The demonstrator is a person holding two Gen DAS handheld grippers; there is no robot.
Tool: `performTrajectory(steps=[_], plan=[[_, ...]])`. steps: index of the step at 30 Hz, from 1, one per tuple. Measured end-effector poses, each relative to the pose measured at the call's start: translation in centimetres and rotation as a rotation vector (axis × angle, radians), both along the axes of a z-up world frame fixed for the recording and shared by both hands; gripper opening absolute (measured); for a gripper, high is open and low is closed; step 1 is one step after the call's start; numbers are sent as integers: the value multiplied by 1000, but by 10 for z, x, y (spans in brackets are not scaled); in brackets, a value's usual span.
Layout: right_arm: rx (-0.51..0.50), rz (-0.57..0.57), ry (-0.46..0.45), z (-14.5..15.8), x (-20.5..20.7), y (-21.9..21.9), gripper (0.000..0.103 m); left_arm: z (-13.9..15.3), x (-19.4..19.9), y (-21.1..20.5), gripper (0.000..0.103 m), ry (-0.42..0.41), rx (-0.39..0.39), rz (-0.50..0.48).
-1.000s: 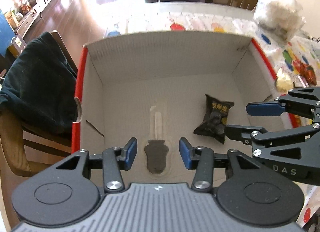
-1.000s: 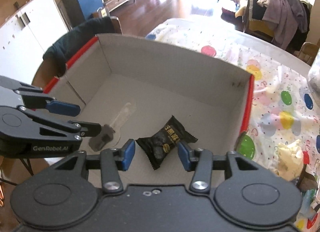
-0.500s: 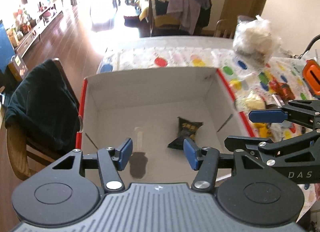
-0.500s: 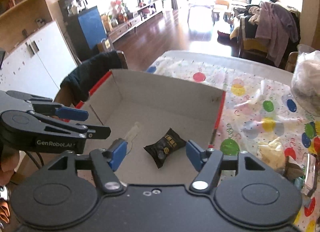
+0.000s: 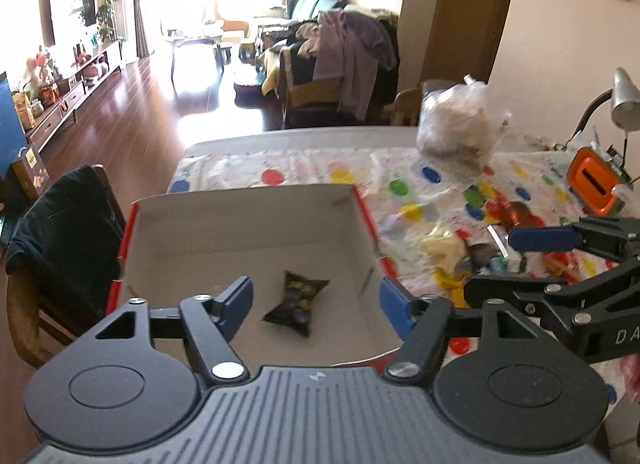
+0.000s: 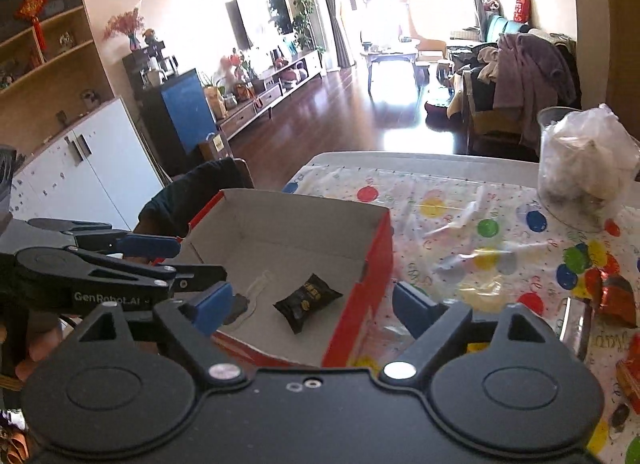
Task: Organize snacks
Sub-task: 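Move both tools back toward the snacks on the tablecloth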
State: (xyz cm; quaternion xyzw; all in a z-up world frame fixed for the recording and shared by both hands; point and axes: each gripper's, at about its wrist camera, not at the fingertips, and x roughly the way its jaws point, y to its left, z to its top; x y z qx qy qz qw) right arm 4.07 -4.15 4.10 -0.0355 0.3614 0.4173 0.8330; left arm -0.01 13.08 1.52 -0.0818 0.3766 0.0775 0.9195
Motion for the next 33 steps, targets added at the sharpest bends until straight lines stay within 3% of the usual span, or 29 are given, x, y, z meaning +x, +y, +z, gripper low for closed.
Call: performTrajectory(steps=[2, 4, 17, 33], plan=[[8, -1, 2, 0, 1, -13, 88, 1, 0, -12, 76, -18, -9, 1], [15, -6, -1, -2, 2, -27, 96, 1, 1, -27, 76, -29, -16, -2], [25, -89, 8, -22, 18, -130, 103, -16, 24, -119, 84, -42, -43, -48], [-142, -240, 13, -84, 56, -242, 103, -73, 84, -207, 85, 60, -68, -101]])
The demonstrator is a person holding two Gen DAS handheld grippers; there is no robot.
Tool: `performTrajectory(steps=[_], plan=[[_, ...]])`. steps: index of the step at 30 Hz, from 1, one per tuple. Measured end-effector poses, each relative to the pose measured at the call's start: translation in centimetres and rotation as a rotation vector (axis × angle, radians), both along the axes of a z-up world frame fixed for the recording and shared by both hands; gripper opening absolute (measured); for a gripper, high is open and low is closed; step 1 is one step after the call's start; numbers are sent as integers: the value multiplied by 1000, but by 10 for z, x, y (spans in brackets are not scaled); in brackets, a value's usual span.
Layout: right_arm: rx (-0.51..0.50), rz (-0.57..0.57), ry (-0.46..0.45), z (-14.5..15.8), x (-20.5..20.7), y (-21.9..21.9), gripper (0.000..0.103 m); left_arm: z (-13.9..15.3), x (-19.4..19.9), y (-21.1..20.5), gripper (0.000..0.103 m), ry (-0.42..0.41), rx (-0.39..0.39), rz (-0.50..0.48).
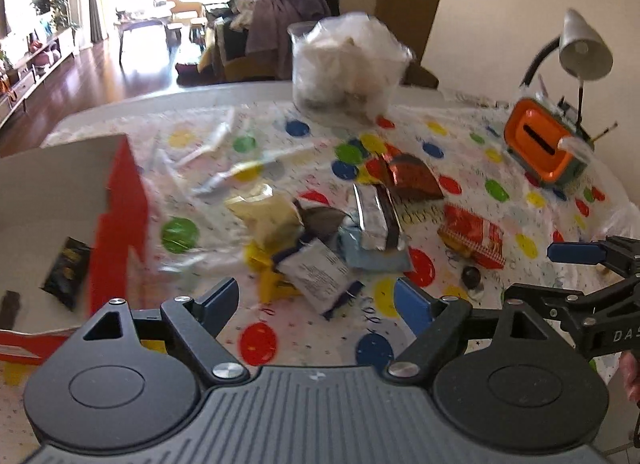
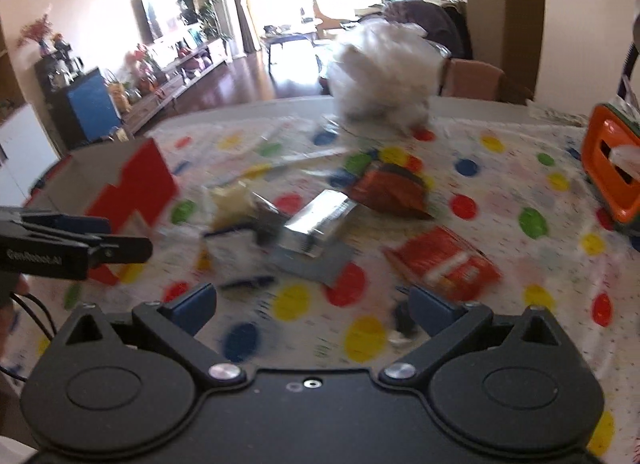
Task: Organize snacks
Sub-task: 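Move both tools back toward the snacks on the tablecloth, then grasp the yellow wrapped snack with the left tool while the right tool grasps a round dark candy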
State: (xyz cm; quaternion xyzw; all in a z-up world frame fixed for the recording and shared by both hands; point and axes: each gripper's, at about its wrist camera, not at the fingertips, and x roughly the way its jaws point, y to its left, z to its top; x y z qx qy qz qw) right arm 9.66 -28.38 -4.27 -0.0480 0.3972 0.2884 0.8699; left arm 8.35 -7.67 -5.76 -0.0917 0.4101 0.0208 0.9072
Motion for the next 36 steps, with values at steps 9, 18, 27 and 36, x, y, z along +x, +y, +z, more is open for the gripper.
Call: performTrajectory(steps=[9, 18, 27, 36], plan=[[-50, -47, 91, -44, 32, -22, 99, -33, 54, -15, 85, 132, -49, 123], [-28, -135, 205, -69, 65, -26, 84, -52, 101, -9, 85, 245, -92, 319], [-87, -137, 259, -87, 82, -14, 68, -70, 127, 2, 85, 351, -130, 469], [-205, -119, 188, -90, 78, 8, 56, -83, 139, 4, 85, 409, -117, 522]])
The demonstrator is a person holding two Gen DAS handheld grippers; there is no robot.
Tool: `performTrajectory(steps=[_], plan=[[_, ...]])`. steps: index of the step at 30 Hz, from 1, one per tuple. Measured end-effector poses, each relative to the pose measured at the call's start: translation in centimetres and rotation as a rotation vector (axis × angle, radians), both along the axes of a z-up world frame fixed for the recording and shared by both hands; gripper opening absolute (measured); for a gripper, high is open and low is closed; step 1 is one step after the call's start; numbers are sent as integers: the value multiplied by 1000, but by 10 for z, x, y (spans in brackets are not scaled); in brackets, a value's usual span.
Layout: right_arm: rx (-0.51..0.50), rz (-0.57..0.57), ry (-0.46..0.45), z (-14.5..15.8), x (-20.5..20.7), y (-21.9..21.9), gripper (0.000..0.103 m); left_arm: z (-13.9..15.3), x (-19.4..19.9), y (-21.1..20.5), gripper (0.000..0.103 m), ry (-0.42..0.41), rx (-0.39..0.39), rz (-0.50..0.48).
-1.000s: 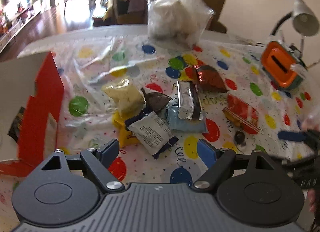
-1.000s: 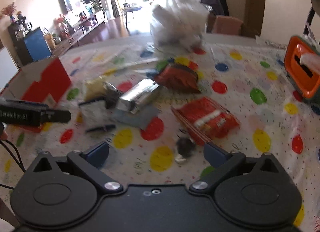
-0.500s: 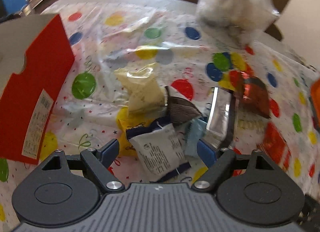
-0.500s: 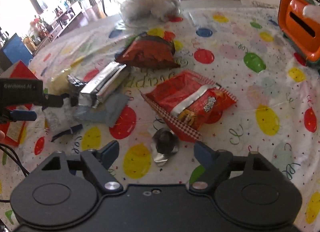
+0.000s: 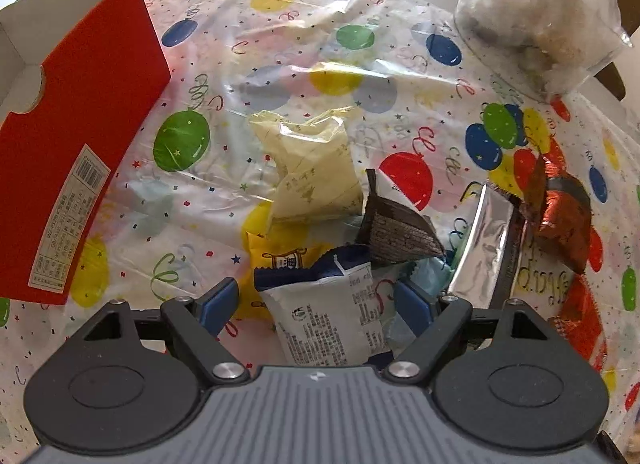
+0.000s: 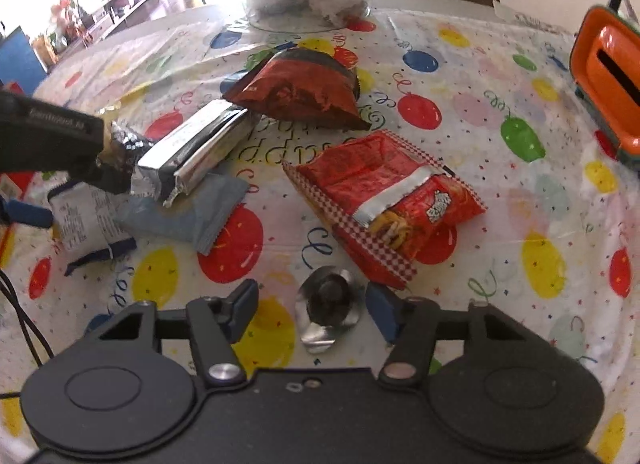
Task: Organize snacks
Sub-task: 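Grasp the yellow wrapped snack with the left tool while the right tool grasps a round dark candy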
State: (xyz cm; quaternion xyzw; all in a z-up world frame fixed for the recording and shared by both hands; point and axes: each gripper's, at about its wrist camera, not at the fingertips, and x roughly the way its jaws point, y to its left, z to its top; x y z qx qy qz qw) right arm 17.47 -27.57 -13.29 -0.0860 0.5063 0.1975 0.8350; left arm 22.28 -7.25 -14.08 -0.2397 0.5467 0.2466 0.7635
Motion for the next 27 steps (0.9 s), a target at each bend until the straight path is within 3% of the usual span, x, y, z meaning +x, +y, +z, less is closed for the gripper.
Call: performTrajectory(steps=[3, 7, 14, 21, 27], plan=[[-40, 21, -35, -1, -7, 5, 50, -4, 0, 2, 85, 19, -6, 15], [-45, 36, -50, 0, -12, 9, 35, -7, -5, 9, 77, 20, -20, 33], [-26, 23, -60, 0, -15, 3, 34, -7, -19, 21, 51, 13, -59, 51], [32, -24, -27, 2, -18, -13, 33, -1, -39, 24, 40, -25, -121, -31], [80, -46, -21, 10, -29, -25, 33, 3, -55, 24, 37, -40, -160, -91]])
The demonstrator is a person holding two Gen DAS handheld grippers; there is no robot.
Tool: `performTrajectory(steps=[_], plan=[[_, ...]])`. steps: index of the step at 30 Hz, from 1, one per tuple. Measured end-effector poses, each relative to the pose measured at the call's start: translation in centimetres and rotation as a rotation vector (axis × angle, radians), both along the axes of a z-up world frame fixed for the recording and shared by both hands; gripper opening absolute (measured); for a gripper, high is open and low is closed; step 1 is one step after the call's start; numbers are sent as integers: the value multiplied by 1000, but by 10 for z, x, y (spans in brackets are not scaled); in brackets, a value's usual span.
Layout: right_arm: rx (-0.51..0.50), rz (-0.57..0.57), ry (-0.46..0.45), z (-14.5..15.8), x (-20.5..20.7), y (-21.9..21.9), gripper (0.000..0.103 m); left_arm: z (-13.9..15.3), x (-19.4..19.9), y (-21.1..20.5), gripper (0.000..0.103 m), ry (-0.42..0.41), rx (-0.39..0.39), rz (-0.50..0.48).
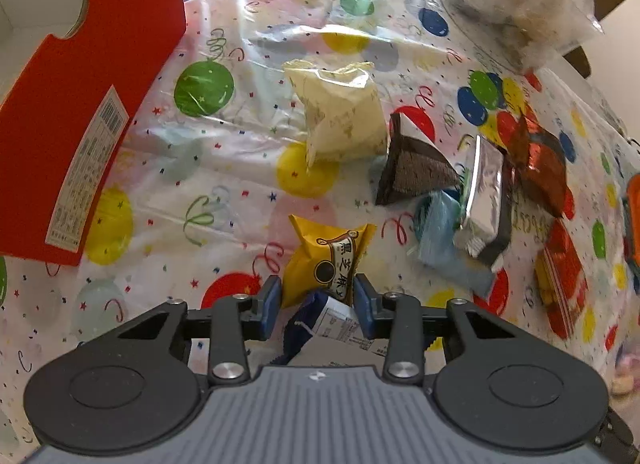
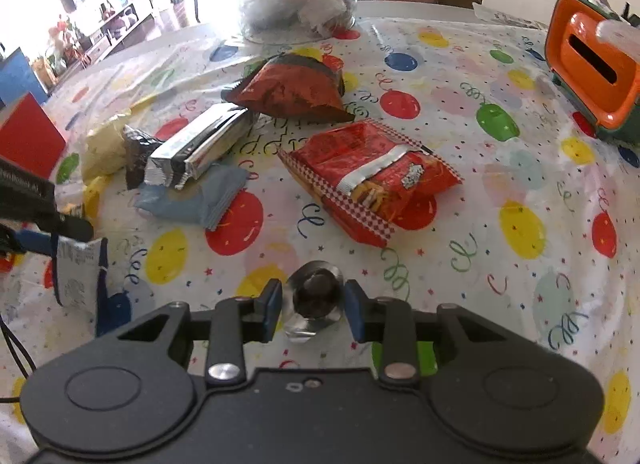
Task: Organize snacks
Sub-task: 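Grasp the yellow wrapped snack with the left tool while the right tool grasps a round dark candy, then lift the yellow snack with the left tool while the right tool lifts the dark candy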
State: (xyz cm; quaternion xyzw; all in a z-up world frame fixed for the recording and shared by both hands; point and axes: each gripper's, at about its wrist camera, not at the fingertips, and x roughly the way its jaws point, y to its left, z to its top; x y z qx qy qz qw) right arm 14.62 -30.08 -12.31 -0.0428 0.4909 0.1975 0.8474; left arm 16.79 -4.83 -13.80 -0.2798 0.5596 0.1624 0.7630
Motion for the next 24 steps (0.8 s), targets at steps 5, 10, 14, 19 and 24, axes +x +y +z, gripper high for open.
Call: performTrajectory(steps=[5, 10, 14, 19, 24], plan=[[44, 4, -4, 14, -9, -4, 33, 8, -14, 7, 36, -26, -20, -30], [80, 22, -14, 27, -17, -3, 33, 18, -28, 13, 34, -74, -31, -91], [82, 45, -22, 31, -20, 2, 33, 22, -34, 14, 35, -103, -14, -159], [92, 45, -15, 31, -23, 5, 33, 24, -35, 20, 40, -131, 18, -210], [97, 40, -7, 32, -26, 5, 33, 32, -39, 17, 39, -173, 87, -299]])
